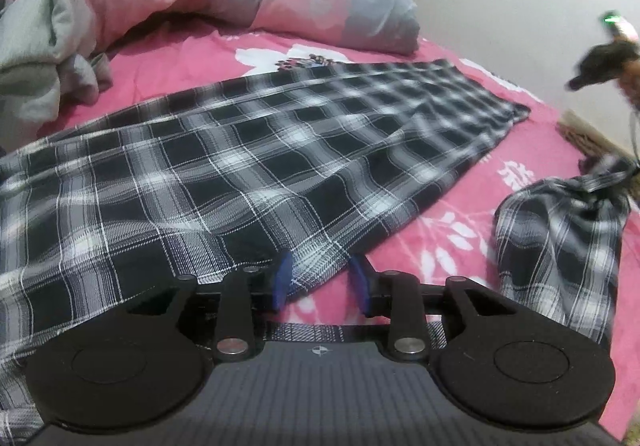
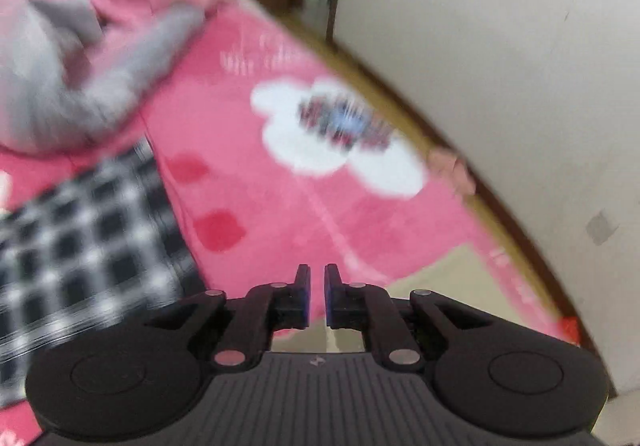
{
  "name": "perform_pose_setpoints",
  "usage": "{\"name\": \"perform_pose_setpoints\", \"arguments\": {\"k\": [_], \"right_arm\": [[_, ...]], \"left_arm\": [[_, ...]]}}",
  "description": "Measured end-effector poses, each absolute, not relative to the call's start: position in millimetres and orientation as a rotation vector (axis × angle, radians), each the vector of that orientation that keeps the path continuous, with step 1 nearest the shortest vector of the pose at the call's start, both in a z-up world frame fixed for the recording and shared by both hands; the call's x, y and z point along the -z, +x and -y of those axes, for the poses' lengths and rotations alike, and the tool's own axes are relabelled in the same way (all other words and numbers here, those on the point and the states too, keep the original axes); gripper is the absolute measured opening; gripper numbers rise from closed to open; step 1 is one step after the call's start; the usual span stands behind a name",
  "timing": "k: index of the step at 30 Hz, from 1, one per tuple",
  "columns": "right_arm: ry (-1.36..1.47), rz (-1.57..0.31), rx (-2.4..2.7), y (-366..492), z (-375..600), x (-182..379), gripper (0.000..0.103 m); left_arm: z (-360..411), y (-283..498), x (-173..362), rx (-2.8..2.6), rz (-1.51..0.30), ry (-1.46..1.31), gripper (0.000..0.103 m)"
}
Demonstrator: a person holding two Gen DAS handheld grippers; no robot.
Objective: Fold clothes
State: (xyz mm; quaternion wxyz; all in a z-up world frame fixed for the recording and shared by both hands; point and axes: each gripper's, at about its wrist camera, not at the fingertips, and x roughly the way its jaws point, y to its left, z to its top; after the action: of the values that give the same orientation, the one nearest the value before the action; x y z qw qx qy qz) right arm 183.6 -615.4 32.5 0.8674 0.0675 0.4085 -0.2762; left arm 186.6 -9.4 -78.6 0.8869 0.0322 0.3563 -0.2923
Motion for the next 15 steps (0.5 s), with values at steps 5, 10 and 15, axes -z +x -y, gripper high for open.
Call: {"name": "perform_pose_setpoints", "arguments": {"k": [5,10,15], "right_arm": [[-0.018,-0.637,0.519,108.3,557.1,-132.4,0.024],[-0.155,-0.343,0.501,38.0,483.0,-212.5,0.032],[-0.166,-0.130,0.600,-24.0,460.8,-257.0,0.034]], "left_arm": [[10.1,179.6,68.6,0.573,-0.773,0.029,0.036],[-3.4,154.4,45.5,0.546,-0.753,-0.019,0.040],[-34.1,120.9,23.6,0.500,-0.697,-0.059,0.041]]}}
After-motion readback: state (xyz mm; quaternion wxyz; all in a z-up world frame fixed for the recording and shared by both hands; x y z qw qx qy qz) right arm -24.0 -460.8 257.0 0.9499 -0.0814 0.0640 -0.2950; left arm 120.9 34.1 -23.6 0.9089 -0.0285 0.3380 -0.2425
